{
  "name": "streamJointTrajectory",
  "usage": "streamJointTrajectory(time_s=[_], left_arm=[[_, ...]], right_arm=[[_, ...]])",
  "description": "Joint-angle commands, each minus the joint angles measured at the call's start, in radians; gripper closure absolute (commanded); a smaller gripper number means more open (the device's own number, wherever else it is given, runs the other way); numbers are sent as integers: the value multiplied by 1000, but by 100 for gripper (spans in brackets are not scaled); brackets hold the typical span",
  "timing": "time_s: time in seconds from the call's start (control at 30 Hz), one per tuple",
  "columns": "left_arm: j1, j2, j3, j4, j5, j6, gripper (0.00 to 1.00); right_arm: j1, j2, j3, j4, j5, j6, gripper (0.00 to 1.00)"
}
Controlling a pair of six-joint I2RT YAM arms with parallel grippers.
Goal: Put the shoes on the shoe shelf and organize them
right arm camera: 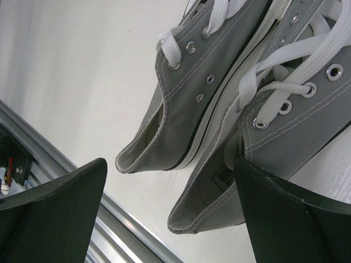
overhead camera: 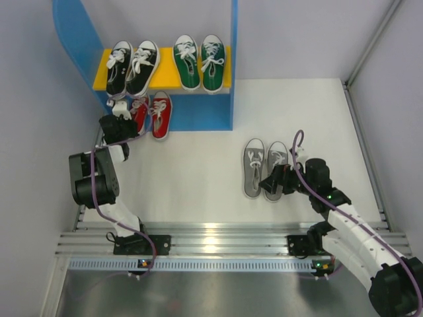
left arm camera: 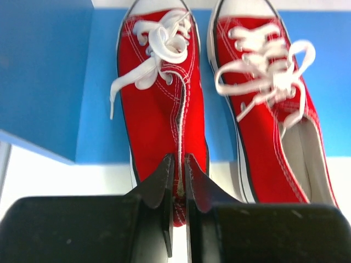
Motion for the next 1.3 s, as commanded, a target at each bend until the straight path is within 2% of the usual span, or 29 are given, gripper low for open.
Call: streamJointTrajectory(time_s=[0.0, 0.03, 0.07, 0.1, 0.17, 0.23, 0.27, 0.33, 0.37, 0.6, 0.63, 0.7, 0.9, 1.0, 1.1, 1.17, 1.27], left_arm=[[5, -70, -47, 94, 28, 2, 92], [3, -81, -66, 94, 19, -3, 88], [3, -96, -76, 94, 10, -12, 70], [5, -107, -83, 96, 5, -15, 65], [3, -134, -100, 83, -7, -26, 63], [3, -165, -105, 50, -15, -34, 54], [3, -177, -107, 36, -13, -46, 42], [5, -208, -105, -16, -24, -86, 27], [3, -220, -102, -42, -24, -109, 3], [-7, -396, -120, -199, 8, -340, 2], [-19, -435, -107, -278, 20, -354, 2], [-33, -478, -108, -323, 95, -380, 2], [-163, -728, -214, -357, 191, -462, 2], [-352, -808, -235, -385, 121, -486, 2], [-635, -858, -286, -383, -43, -503, 2], [-731, -848, -297, -381, -126, -502, 2], [-869, -806, -323, -352, -179, -512, 1]], right_arm=[[13, -11, 36, 34, 10, -16, 0], [13, -15, 36, 32, 5, -14, 1], [13, -19, 34, 35, 4, -14, 1], [13, -23, 34, 35, 2, -14, 1], [15, -31, 34, 35, 1, -13, 0], [13, -40, 34, 35, -1, -13, 1], [12, -43, 34, 35, -1, -13, 1], [13, -51, 34, 37, -2, -11, 1], [13, -54, 34, 37, -1, -11, 0], [12, -85, 33, 25, 16, -8, 1], [12, -91, 33, 20, 25, -6, 1], [12, -97, 33, 12, 37, -2, 1], [10, -141, 36, -49, 131, 7, 0], [10, -175, 43, -96, 218, 38, 1], [10, -218, 53, -152, 327, 85, 1], [10, -236, 48, -161, 384, 125, 1], [13, -261, 33, -153, 401, 159, 1]])
